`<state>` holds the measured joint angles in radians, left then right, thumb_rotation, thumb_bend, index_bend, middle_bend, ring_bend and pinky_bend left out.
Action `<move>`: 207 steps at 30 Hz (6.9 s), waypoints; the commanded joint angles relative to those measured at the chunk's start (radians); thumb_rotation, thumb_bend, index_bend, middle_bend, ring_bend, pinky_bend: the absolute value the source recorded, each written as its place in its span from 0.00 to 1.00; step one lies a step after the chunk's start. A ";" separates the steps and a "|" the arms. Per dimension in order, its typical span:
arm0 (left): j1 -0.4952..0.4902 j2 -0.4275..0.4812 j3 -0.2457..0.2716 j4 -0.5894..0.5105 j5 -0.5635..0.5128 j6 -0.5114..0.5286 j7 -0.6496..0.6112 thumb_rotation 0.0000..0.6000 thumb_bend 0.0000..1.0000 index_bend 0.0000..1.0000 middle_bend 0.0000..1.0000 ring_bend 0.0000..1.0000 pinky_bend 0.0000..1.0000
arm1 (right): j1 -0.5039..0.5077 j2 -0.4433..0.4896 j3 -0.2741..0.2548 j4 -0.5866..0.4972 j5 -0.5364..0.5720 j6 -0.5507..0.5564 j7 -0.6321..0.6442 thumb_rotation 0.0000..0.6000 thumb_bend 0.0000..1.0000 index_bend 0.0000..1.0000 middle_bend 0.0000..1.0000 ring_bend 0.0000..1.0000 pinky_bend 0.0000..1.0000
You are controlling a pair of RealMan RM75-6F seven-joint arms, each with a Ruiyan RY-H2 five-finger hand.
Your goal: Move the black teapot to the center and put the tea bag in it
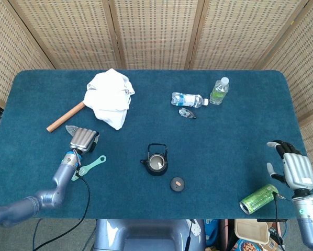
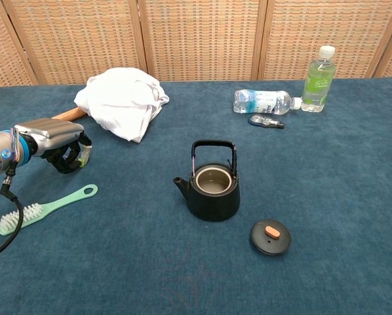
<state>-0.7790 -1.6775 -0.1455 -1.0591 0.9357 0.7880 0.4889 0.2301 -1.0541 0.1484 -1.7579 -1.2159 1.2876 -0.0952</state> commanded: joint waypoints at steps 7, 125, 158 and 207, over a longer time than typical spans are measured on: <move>0.009 0.005 -0.006 -0.009 0.013 0.019 -0.029 1.00 0.54 0.62 0.71 0.71 0.72 | -0.004 0.001 -0.001 -0.003 -0.005 0.003 0.003 1.00 0.58 0.27 0.28 0.21 0.36; -0.083 0.202 -0.095 -0.644 0.367 0.194 -0.309 1.00 0.54 0.64 0.71 0.71 0.72 | -0.095 -0.090 -0.017 0.035 -0.121 0.137 0.051 1.00 0.58 0.27 0.23 0.13 0.21; -0.155 0.177 -0.140 -0.670 0.309 0.189 -0.248 1.00 0.54 0.64 0.71 0.71 0.72 | -0.106 -0.089 -0.015 0.056 -0.115 0.128 0.079 1.00 0.58 0.27 0.23 0.13 0.21; -0.091 0.250 -0.042 -0.683 0.339 0.198 -0.278 1.00 0.54 0.64 0.70 0.71 0.72 | -0.096 -0.090 -0.009 0.044 -0.103 0.101 0.069 1.00 0.58 0.27 0.23 0.13 0.21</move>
<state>-0.8703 -1.4277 -0.1901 -1.7419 1.2756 0.9879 0.2082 0.1340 -1.1443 0.1393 -1.7140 -1.3187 1.3890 -0.0263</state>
